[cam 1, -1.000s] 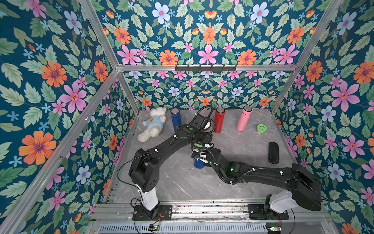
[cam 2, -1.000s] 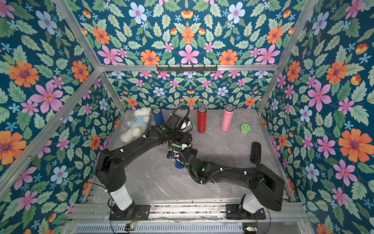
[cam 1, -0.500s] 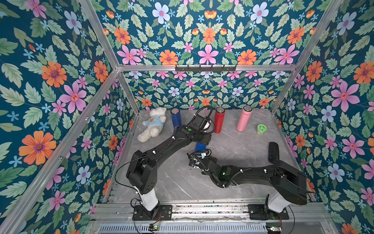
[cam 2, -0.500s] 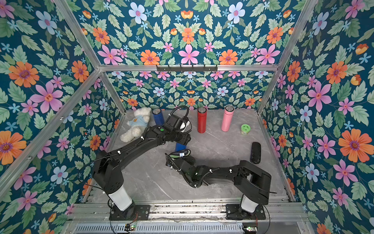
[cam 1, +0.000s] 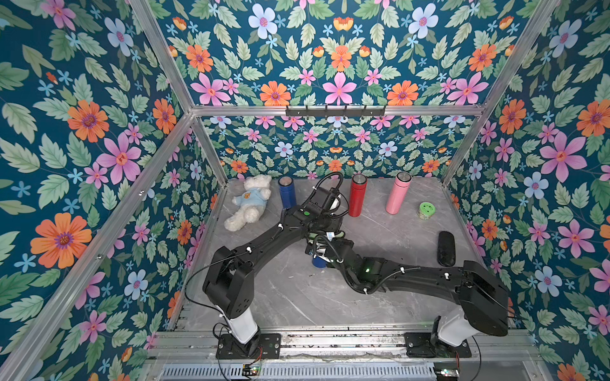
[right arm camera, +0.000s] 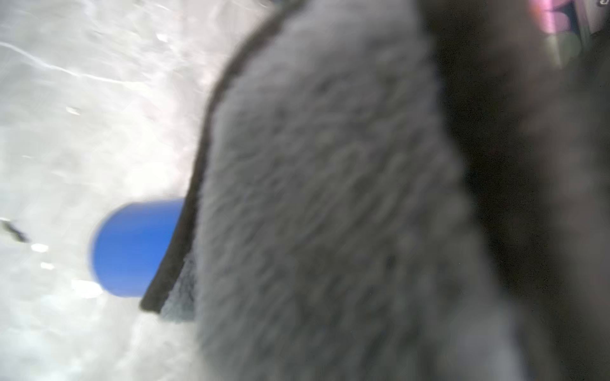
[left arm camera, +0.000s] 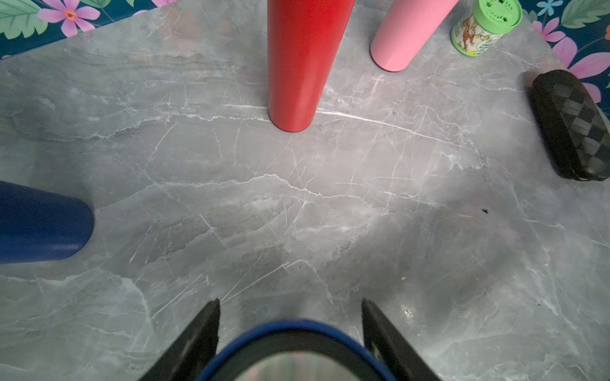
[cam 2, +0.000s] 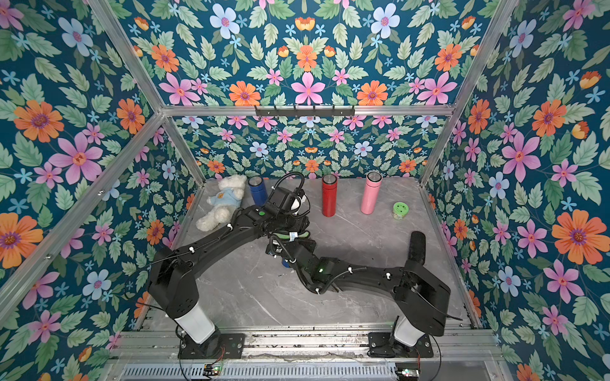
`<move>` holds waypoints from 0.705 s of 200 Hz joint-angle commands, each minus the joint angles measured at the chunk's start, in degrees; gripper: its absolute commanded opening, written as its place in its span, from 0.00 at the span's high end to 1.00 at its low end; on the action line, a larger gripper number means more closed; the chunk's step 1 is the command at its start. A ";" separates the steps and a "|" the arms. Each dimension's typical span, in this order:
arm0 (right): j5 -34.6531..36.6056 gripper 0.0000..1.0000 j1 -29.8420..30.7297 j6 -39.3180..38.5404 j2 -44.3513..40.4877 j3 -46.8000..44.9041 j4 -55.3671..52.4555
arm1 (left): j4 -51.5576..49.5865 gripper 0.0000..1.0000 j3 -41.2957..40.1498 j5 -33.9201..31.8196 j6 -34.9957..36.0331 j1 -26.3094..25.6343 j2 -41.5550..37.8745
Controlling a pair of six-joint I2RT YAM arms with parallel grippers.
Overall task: Wipe the surface of the thermos
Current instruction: Wipe the dirt from the surface of the thermos.
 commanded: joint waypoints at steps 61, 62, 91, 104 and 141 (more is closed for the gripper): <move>1.14 1.00 0.19 2.63 7.64 3.22 4.24 | -5.77 1.00 -0.56 9.53 -1.54 -0.67 0.22; 1.17 1.00 0.11 2.46 7.60 3.30 4.30 | -5.80 1.00 -0.60 9.53 -1.53 -0.66 0.22; 4.74 1.00 -3.75 -4.89 5.28 5.62 7.43 | -6.43 1.00 -1.13 9.27 -1.34 -0.62 0.31; 6.21 1.00 -4.67 -9.59 4.75 5.67 10.57 | -6.44 1.00 -1.26 9.17 -1.36 -0.63 0.57; 6.78 1.00 -5.13 -12.04 6.68 3.02 11.65 | -6.87 1.00 -0.72 9.61 -1.29 -0.64 1.44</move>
